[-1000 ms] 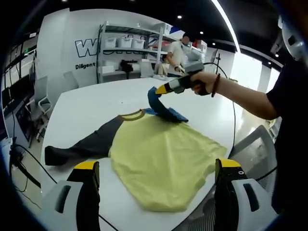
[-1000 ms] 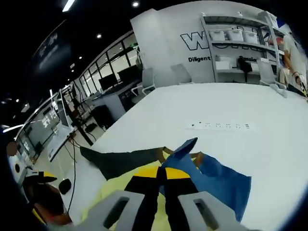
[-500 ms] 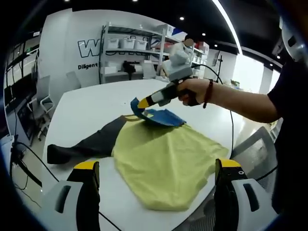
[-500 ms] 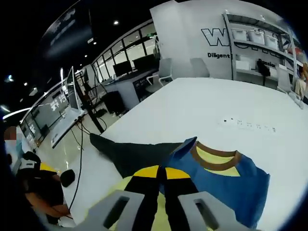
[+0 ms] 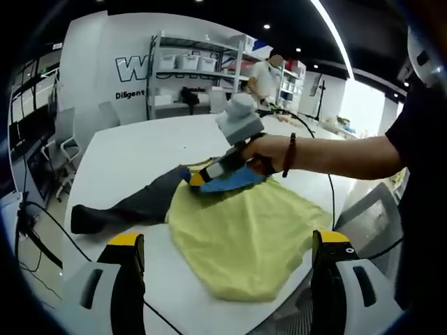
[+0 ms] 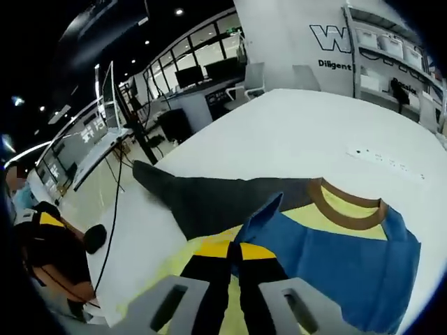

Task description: Fold the garment on the visible template until the final outline fits inside the template.

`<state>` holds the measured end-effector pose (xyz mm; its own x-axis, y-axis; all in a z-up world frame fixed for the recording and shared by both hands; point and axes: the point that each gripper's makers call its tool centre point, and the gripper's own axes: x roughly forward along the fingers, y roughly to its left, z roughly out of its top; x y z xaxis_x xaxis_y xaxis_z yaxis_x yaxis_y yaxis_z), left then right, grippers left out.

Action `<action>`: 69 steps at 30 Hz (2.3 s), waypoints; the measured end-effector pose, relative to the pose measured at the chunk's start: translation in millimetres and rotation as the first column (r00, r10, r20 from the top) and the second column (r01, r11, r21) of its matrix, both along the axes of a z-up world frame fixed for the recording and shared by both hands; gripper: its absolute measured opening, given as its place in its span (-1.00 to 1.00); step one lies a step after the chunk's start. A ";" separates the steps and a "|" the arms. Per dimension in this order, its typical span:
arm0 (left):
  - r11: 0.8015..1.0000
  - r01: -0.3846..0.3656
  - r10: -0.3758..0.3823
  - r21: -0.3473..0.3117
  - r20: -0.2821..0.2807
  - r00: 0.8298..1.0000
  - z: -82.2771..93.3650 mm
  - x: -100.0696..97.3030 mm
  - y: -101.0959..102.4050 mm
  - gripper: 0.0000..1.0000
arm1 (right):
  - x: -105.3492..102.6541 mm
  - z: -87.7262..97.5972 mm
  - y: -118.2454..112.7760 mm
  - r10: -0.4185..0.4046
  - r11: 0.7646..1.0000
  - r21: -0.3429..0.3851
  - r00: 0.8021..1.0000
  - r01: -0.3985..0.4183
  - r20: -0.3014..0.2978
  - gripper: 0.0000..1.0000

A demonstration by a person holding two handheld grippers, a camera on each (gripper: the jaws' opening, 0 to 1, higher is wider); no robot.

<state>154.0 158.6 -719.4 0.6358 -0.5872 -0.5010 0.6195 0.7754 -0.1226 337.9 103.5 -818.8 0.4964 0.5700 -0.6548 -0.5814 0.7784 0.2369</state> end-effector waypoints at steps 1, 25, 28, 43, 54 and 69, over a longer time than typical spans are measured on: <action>1.000 -0.001 0.001 0.002 0.001 1.000 -0.2 -0.5 0.8 0.98 | -0.2 -2.6 1.4 0.009 1.000 -0.001 1.000 -0.009 0.002 -1.00; 1.000 -0.019 0.019 0.005 0.004 1.000 0.7 0.4 5.2 0.98 | -3.6 -3.5 -15.9 -0.006 0.996 0.089 0.998 0.000 0.069 -0.40; 1.000 -0.027 0.027 0.005 0.015 1.000 3.0 1.7 3.8 0.98 | -6.3 0.0 -35.1 -0.019 0.997 0.074 0.996 0.012 0.090 -0.24; 0.998 -0.050 0.051 0.022 -0.010 0.999 -4.8 0.6 8.1 0.98 | -11.8 -3.8 -154.6 -0.241 0.970 0.038 0.966 0.238 0.092 0.03; 0.999 -0.038 0.038 0.030 -0.026 0.999 -8.5 -2.8 5.8 0.98 | -21.3 -19.1 -223.3 -0.391 0.918 -0.030 0.914 0.396 0.110 -0.01; 0.999 -0.026 0.027 0.034 -0.039 0.999 -12.6 -3.9 1.7 0.98 | -33.6 -39.4 -258.6 -0.471 0.879 -0.061 0.880 0.474 0.058 -0.51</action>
